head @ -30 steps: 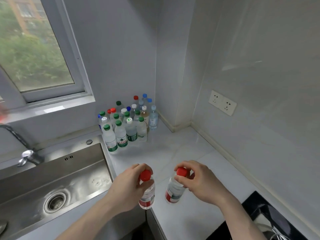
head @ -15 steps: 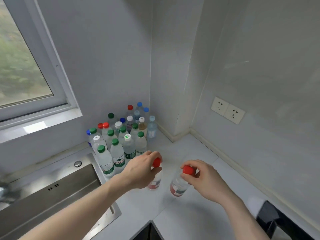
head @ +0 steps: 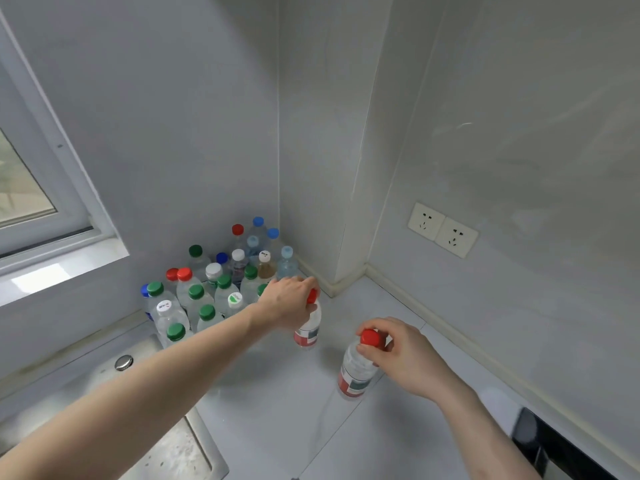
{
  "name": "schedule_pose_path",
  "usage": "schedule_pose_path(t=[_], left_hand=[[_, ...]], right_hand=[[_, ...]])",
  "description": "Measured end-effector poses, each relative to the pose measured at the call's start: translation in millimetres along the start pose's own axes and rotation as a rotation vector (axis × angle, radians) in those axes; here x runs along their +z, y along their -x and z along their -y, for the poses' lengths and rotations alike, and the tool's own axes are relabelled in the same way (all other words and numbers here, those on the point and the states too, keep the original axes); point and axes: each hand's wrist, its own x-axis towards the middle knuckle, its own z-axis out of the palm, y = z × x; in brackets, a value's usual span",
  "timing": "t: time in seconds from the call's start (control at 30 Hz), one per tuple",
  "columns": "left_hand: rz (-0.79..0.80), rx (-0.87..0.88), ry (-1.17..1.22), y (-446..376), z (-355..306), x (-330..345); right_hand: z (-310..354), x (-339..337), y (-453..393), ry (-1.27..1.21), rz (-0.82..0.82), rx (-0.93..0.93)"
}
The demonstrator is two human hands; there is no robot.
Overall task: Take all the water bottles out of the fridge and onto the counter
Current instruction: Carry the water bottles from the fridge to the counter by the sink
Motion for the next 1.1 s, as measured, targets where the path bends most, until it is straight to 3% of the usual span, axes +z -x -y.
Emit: schedule_pose_path(t=[0.43,1.1], left_hand=[[0.042,-0.065,-0.11,-68.6,44.0,24.4],[0.055,-0.198,-0.113,-93.9,98.7,39.0]], right_hand=[[-15.7,-1.7,-82.1,0.037,-0.029,0.042],[1.1,76.0,-257.3,-0.028,-0.046,0.128]])
